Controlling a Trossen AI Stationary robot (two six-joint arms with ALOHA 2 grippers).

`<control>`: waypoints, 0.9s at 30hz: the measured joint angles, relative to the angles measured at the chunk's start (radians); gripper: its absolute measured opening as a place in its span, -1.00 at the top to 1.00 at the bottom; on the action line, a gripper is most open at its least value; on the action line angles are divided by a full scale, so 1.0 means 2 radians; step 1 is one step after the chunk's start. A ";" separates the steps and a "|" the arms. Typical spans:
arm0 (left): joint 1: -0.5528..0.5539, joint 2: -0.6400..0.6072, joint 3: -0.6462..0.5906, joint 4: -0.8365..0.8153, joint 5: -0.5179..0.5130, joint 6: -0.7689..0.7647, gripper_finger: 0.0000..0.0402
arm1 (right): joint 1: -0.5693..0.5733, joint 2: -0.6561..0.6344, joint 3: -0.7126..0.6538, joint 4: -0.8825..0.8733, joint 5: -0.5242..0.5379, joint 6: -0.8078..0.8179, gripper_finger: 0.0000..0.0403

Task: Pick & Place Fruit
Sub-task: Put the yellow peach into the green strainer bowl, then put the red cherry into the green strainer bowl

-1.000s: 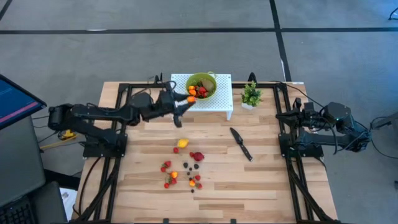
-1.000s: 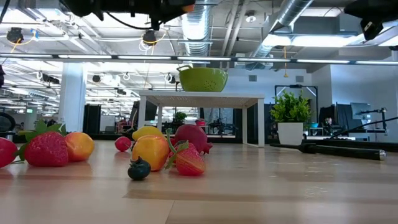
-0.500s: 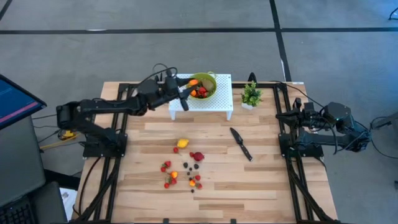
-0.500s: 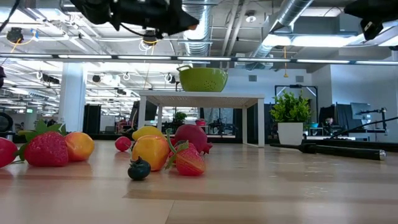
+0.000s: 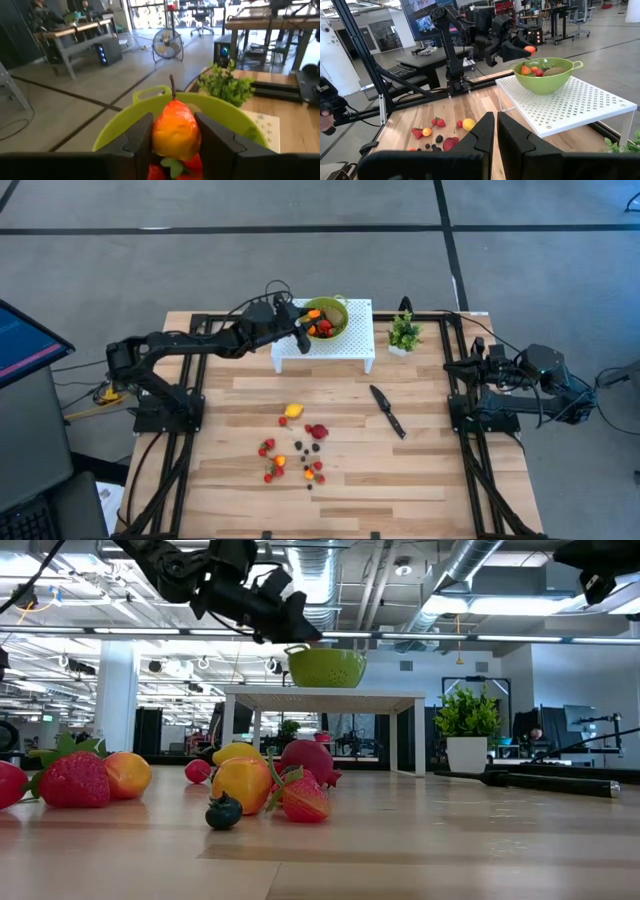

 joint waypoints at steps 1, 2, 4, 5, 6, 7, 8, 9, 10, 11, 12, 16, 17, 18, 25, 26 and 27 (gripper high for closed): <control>0.000 0.000 0.000 -0.003 0.000 0.000 0.36 | 0.000 0.000 0.000 0.000 0.000 0.000 0.92; 0.000 0.000 0.000 -0.005 0.000 0.000 0.36 | 0.000 0.000 0.000 0.000 0.000 0.000 0.92; 0.000 0.000 0.000 -0.014 0.000 0.000 0.36 | 0.000 0.000 0.000 0.000 0.000 0.000 0.92; 0.000 0.000 0.000 -0.020 0.000 0.000 0.36 | 0.000 0.000 0.000 0.000 0.000 0.000 0.92; 0.000 0.000 0.000 -0.025 0.000 0.002 0.36 | 0.000 0.000 0.000 0.000 0.000 0.000 0.92; 0.000 0.000 0.000 -0.028 0.000 0.003 0.36 | 0.000 0.000 0.000 0.000 0.000 0.000 0.92; 0.000 0.000 0.000 -0.029 0.000 0.005 0.36 | 0.000 0.000 0.000 0.000 0.000 0.000 0.92; 0.000 0.000 0.000 -0.030 0.000 0.005 0.36 | 0.000 0.000 0.000 0.000 0.000 0.000 0.92; 0.000 0.000 0.000 -0.030 0.000 0.005 0.36 | 0.000 0.000 0.000 0.000 0.000 0.000 0.92; 0.000 0.000 0.000 -0.030 0.000 0.005 0.36 | 0.000 0.000 0.000 0.000 0.000 0.000 0.92; 0.000 0.000 0.000 -0.030 0.000 0.005 0.35 | 0.000 0.000 0.000 0.000 0.000 0.000 0.92; 0.000 0.000 0.000 -0.030 0.000 0.006 0.35 | 0.000 0.000 0.000 0.000 0.000 0.000 0.92; -0.001 0.000 0.000 -0.030 0.001 0.006 0.33 | 0.000 0.000 0.000 0.000 0.000 0.000 0.92; -0.001 0.000 0.000 -0.030 0.001 0.006 0.31 | 0.000 0.000 0.000 0.000 0.000 0.000 0.92; -0.001 0.000 0.000 -0.030 0.002 0.006 0.08 | 0.000 0.000 0.000 0.000 0.000 0.000 0.92; -0.001 0.000 0.000 -0.029 0.002 0.006 0.06 | 0.000 0.000 0.000 0.000 0.000 0.000 0.92; -0.001 0.000 0.000 -0.029 0.002 0.006 0.04 | 0.000 0.000 0.000 0.000 0.000 0.000 0.92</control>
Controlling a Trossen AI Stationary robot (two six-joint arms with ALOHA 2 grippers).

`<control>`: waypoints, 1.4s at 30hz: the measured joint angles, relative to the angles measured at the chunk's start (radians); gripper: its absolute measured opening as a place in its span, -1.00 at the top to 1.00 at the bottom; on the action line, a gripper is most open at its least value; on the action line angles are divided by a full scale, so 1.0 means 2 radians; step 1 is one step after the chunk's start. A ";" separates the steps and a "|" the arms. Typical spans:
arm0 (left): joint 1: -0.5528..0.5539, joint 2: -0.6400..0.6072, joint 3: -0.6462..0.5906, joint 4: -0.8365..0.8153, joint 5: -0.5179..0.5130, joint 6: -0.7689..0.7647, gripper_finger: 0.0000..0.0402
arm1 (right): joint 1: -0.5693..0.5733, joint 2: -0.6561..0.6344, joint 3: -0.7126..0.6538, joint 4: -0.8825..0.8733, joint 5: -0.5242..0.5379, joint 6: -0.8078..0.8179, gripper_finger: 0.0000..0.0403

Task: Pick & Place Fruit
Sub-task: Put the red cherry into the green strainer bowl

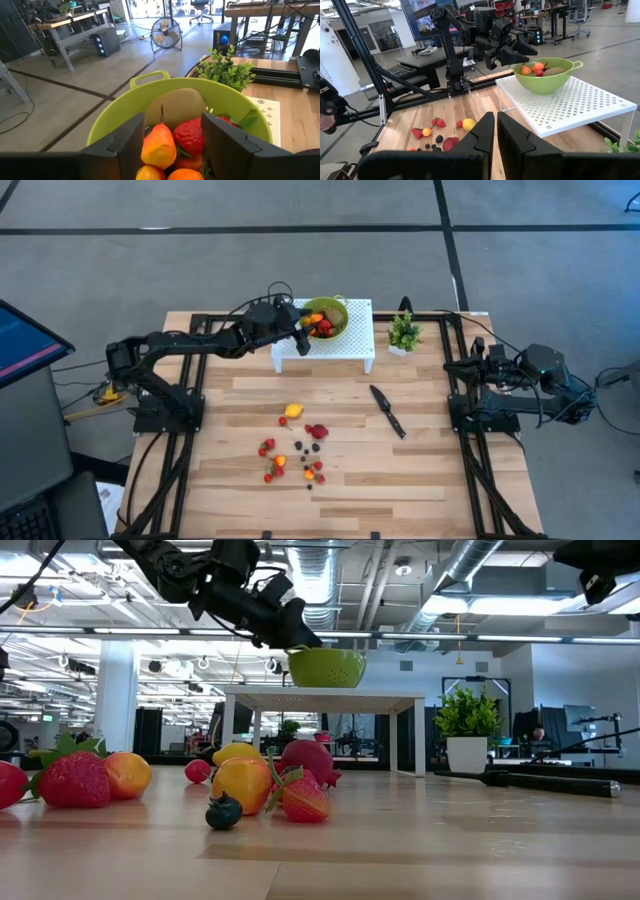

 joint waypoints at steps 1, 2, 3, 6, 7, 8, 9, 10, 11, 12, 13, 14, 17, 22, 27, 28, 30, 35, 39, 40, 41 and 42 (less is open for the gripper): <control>0.000 0.000 0.000 0.000 0.000 0.000 0.03 | 0.000 0.000 0.000 0.000 0.000 0.000 0.92; 0.000 -0.001 0.000 0.000 0.000 0.000 0.03 | 0.000 0.000 0.000 0.000 0.000 0.000 0.92; -0.001 -0.003 0.000 -0.001 0.000 0.000 0.03 | 0.000 0.000 0.000 0.000 0.000 0.000 0.92; -0.005 -0.017 0.000 0.000 -0.002 0.008 0.04 | 0.000 0.000 0.000 0.000 0.000 0.000 0.92; -0.007 -0.024 0.000 0.000 -0.001 0.010 0.05 | 0.000 0.000 0.000 0.000 0.000 0.000 0.92; -0.010 -0.032 0.000 0.001 -0.001 0.010 0.06 | 0.000 0.000 0.000 0.000 0.000 0.000 0.92; -0.012 -0.041 0.000 0.001 -0.001 0.010 0.07 | 0.000 0.000 0.000 0.000 0.000 0.000 0.92; -0.015 -0.050 0.000 0.000 -0.001 0.010 0.08 | 0.000 0.000 0.000 0.000 0.000 0.000 0.92; -0.018 -0.061 0.000 -0.001 -0.001 0.010 0.09 | 0.000 0.000 0.000 0.000 0.000 0.000 0.92; -0.023 -0.071 0.000 0.000 -0.002 0.010 0.10 | 0.000 0.000 0.000 0.000 0.000 0.000 0.92; -0.030 -0.081 0.000 0.000 -0.001 0.010 0.11 | 0.000 0.000 0.000 0.000 0.000 0.000 0.92; -0.037 -0.093 0.000 -0.008 0.002 0.010 0.12 | 0.000 0.000 0.000 0.000 0.000 0.000 0.92; -0.064 -0.120 0.000 -0.031 0.012 0.011 0.14 | 0.000 0.000 0.000 0.000 0.000 0.000 0.92; -0.116 -0.159 0.000 -0.104 0.012 0.011 0.18 | 0.000 0.000 0.000 0.000 0.000 0.000 0.92; -0.173 -0.184 0.000 -0.194 0.012 0.011 0.18 | 0.000 0.000 0.000 0.000 0.000 0.000 0.92; -0.185 -0.185 0.000 -0.210 0.012 0.011 0.18 | 0.000 0.000 0.000 0.000 0.000 0.000 0.92; -0.208 -0.185 0.000 -0.239 0.013 0.008 0.17 | 0.000 0.000 0.000 0.000 0.000 0.000 0.92; -0.264 -0.185 0.000 -0.304 0.013 0.006 0.17 | 0.000 0.000 0.000 0.000 0.000 0.000 0.92; -0.304 -0.185 0.000 -0.354 0.013 0.003 0.17 | 0.000 0.000 0.000 0.000 0.000 0.000 0.92; -0.315 -0.185 0.000 -0.367 0.013 0.003 0.17 | 0.000 0.000 0.000 0.000 0.000 0.000 0.92; -0.326 -0.185 0.000 -0.380 0.013 0.003 0.18 | 0.000 0.000 0.000 0.000 0.000 0.000 0.92; -0.335 -0.185 0.000 -0.392 0.013 0.002 0.18 | 0.000 0.000 0.000 0.000 0.000 0.000 0.92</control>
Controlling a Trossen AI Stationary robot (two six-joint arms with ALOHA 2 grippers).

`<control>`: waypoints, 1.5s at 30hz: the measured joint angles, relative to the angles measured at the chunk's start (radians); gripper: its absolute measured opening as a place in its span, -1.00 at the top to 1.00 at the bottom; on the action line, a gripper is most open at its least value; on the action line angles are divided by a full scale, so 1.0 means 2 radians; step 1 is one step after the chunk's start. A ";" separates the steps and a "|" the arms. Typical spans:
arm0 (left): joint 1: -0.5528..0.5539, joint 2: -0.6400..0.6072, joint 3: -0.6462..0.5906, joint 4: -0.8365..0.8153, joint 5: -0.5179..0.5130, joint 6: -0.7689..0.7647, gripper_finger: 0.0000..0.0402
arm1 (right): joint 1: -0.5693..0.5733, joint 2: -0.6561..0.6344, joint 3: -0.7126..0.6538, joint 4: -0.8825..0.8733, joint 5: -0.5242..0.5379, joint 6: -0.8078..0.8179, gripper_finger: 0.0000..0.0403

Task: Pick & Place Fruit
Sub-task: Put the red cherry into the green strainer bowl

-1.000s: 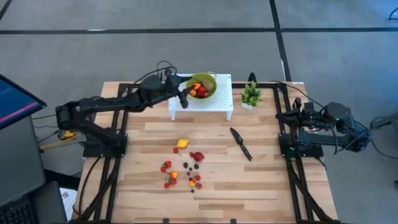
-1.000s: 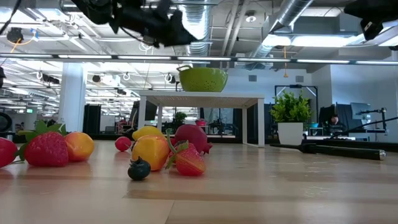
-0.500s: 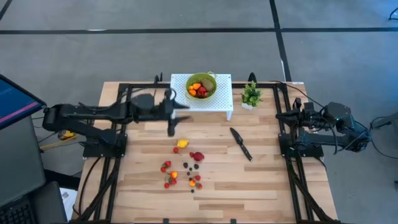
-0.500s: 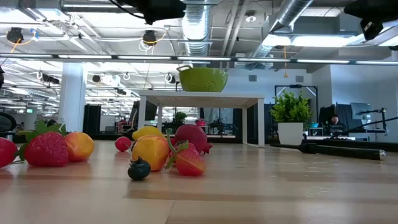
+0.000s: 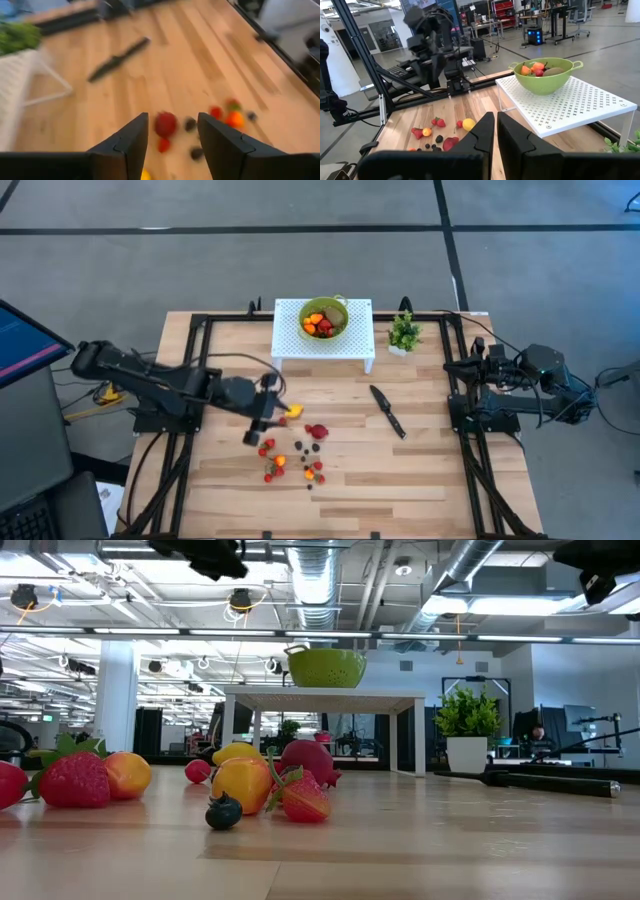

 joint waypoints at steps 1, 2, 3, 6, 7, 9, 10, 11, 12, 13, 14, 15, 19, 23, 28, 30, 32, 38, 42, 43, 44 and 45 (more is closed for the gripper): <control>-0.009 0.000 0.000 -0.011 0.000 0.000 0.18 | 0.000 0.000 0.000 0.000 0.000 0.000 0.92; -0.017 0.000 0.000 -0.020 0.000 0.000 0.19 | 0.000 0.000 0.000 0.000 0.000 0.000 0.92; -0.025 0.000 0.000 -0.030 0.000 -0.001 0.19 | 0.000 0.000 0.000 0.000 0.000 0.000 0.92; -0.043 0.000 0.000 -0.047 0.000 -0.010 0.20 | 0.000 0.000 0.000 0.000 0.000 0.000 0.92; -0.048 0.000 0.000 -0.048 -0.001 -0.018 0.21 | 0.000 0.000 0.000 0.000 0.000 0.000 0.92; -0.057 0.000 0.000 -0.055 -0.001 -0.035 0.21 | 0.000 0.000 0.000 0.000 0.000 0.000 0.92; -0.061 0.002 0.000 -0.061 -0.002 -0.038 0.21 | 0.000 0.000 0.000 0.000 0.000 0.000 0.92; -0.065 0.005 0.000 -0.067 -0.002 -0.039 0.21 | 0.000 0.000 0.000 0.000 0.000 0.000 0.92; -0.068 0.006 -0.001 -0.074 -0.003 -0.041 0.21 | 0.000 0.000 0.000 0.000 0.000 0.000 0.92; -0.071 0.006 -0.001 -0.080 -0.008 -0.051 0.21 | 0.000 0.000 0.000 0.000 0.000 0.000 0.92; -0.071 0.005 -0.001 -0.078 -0.016 -0.065 0.21 | 0.000 0.000 0.000 0.000 0.000 0.000 0.92; -0.070 0.005 -0.001 -0.077 -0.021 -0.079 0.21 | 0.000 0.000 0.000 0.000 0.000 0.000 0.92; -0.048 0.014 -0.001 -0.082 -0.026 -0.104 0.21 | 0.000 0.000 0.000 0.000 0.000 0.000 0.92; -0.025 0.046 -0.001 -0.100 -0.024 -0.110 0.21 | 0.000 0.000 0.000 0.000 0.000 0.000 0.92; -0.002 0.096 -0.001 -0.109 -0.012 -0.106 0.21 | 0.000 0.000 0.000 0.000 0.000 0.000 0.92; 0.005 0.114 -0.001 -0.110 -0.005 -0.098 0.21 | 0.000 0.000 0.000 0.000 0.000 0.000 0.92; 0.012 0.129 -0.001 -0.111 -0.002 -0.092 0.21 | 0.000 0.000 0.000 0.000 0.000 0.000 0.92; 0.039 0.169 -0.001 -0.111 0.006 -0.094 0.21 | 0.000 0.000 0.000 0.000 0.000 0.000 0.92; 0.053 0.188 -0.001 -0.111 0.010 -0.096 0.21 | 0.000 0.000 0.000 0.000 0.000 0.000 0.92; 0.056 0.191 -0.001 -0.111 0.011 -0.093 0.21 | 0.000 0.000 0.000 0.000 0.000 0.000 0.92; 0.058 0.193 -0.001 -0.110 0.011 -0.090 0.21 | 0.000 0.000 0.000 0.000 0.000 0.000 0.92; 0.061 0.196 -0.001 -0.110 0.011 -0.089 0.21 | 0.000 0.000 0.000 0.000 0.000 0.000 0.92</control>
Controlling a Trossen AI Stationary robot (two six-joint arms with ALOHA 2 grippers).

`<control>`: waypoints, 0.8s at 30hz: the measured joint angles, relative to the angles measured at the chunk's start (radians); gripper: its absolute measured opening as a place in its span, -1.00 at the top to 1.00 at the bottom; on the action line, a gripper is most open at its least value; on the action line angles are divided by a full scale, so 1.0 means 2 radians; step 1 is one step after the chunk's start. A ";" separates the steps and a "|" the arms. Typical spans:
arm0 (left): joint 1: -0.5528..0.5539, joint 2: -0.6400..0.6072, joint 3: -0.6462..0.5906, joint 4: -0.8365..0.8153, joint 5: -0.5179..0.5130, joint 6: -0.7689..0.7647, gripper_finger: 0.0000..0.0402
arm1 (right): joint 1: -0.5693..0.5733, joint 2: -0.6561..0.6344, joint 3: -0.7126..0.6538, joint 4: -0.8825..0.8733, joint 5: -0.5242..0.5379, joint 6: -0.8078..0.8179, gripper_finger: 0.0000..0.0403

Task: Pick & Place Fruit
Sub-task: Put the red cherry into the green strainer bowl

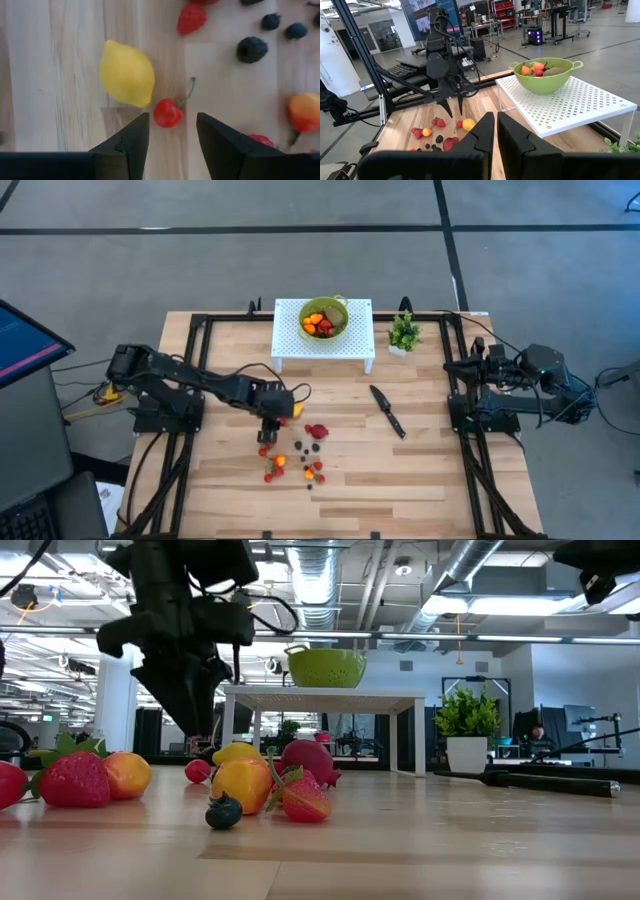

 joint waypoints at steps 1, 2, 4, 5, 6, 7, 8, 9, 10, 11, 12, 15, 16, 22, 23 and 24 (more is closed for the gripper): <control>0.002 0.002 0.000 0.000 0.000 0.001 0.21 | 0.000 0.000 0.000 0.000 0.000 0.000 0.92; 0.004 0.004 0.000 0.001 0.001 0.002 0.21 | 0.000 0.000 0.000 0.000 0.000 0.000 0.92; 0.008 0.009 0.000 0.005 0.009 0.012 0.21 | 0.000 0.000 0.000 0.000 0.000 0.000 0.92; 0.009 0.011 0.000 0.006 0.013 0.015 0.21 | 0.000 0.000 0.000 0.000 0.000 0.000 0.92; 0.009 0.015 0.000 0.011 0.014 0.017 0.21 | 0.000 0.000 0.000 0.000 0.000 0.000 0.92; 0.010 0.019 0.000 0.013 0.016 0.019 0.21 | 0.000 0.000 0.000 0.000 0.000 0.000 0.92; 0.011 0.022 0.000 0.012 0.017 0.023 0.21 | 0.000 0.000 0.000 0.000 0.000 0.000 0.92; 0.011 0.026 0.000 0.014 0.017 0.027 0.21 | 0.000 0.000 0.000 0.000 0.000 0.000 0.92; 0.011 0.031 0.000 0.019 0.017 0.028 0.21 | 0.000 0.000 0.000 0.000 0.000 0.000 0.92; 0.011 0.034 -0.002 0.024 0.017 0.028 0.21 | 0.000 0.000 0.000 0.000 0.000 0.000 0.92; 0.011 0.037 -0.005 0.029 0.017 0.028 0.21 | 0.000 0.000 0.000 0.000 0.000 0.000 0.92; 0.011 0.047 -0.018 0.043 0.027 0.028 0.21 | 0.000 0.000 0.000 0.000 0.000 0.000 0.92; 0.011 0.050 -0.023 0.048 0.028 0.027 0.21 | 0.000 0.000 0.000 0.000 0.000 0.000 0.92; 0.011 0.054 -0.039 0.074 0.030 0.027 0.21 | 0.000 0.000 0.000 0.000 0.000 0.000 0.92; 0.011 0.054 -0.040 0.081 0.030 0.027 0.21 | 0.000 0.000 0.000 0.000 0.000 0.000 0.92; 0.011 0.054 -0.040 0.087 0.030 0.028 0.21 | 0.000 0.000 0.000 0.000 0.000 0.000 0.92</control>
